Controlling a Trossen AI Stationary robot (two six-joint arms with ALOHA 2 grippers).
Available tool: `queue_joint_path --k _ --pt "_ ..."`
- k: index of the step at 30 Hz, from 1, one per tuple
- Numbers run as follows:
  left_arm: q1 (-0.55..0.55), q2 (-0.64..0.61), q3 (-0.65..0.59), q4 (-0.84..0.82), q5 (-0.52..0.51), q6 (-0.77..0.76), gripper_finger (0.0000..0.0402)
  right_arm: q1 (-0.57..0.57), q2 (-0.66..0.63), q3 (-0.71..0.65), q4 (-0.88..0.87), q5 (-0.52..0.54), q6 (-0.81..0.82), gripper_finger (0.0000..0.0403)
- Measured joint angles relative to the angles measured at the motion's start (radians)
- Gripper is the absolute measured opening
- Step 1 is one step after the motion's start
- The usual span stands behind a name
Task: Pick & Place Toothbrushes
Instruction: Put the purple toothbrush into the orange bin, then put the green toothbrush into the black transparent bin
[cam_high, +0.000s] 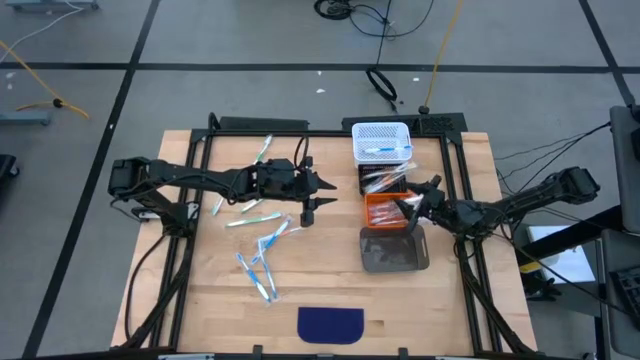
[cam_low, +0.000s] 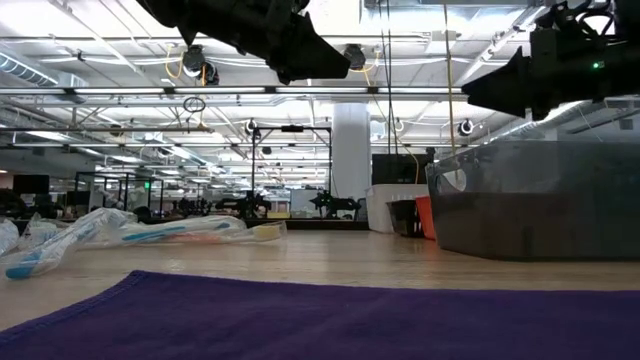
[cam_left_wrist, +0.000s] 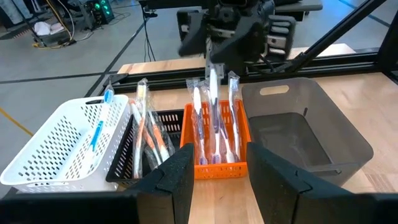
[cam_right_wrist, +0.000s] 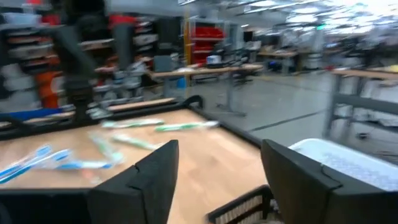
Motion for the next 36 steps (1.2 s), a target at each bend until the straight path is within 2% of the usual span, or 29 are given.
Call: queue_joint_path --k 5,9,16,21,27,32,36 --pt "0.000 0.000 0.000 -0.044 0.000 -0.008 0.0147 -0.001 -0.057 0.000 0.022 0.023 -0.062 0.0231" --pt "0.000 -0.011 -0.001 -0.165 -0.004 -0.039 0.0147 0.002 -0.089 0.000 0.054 -0.002 -0.077 0.0224" --pt "0.000 -0.042 0.000 -0.462 -0.150 -0.128 0.0147 0.005 -0.067 0.000 0.057 -0.183 0.016 0.0215" --pt "0.021 -0.058 0.001 -0.698 -0.241 -0.240 0.0147 0.004 -0.018 0.038 0.069 -0.282 0.044 0.0212" --pt "0.069 -0.058 -0.001 -0.907 -0.279 -0.340 0.0147 0.005 0.095 0.172 0.034 -0.365 -0.004 0.0212" --pt "0.109 -0.058 -0.037 -0.992 -0.284 -0.392 0.0147 0.004 0.204 0.280 -0.014 -0.407 -0.012 0.0212" --pt "0.139 -0.058 -0.098 -0.999 -0.280 -0.394 0.0147 0.005 0.275 0.338 -0.030 -0.416 -0.020 0.0212"
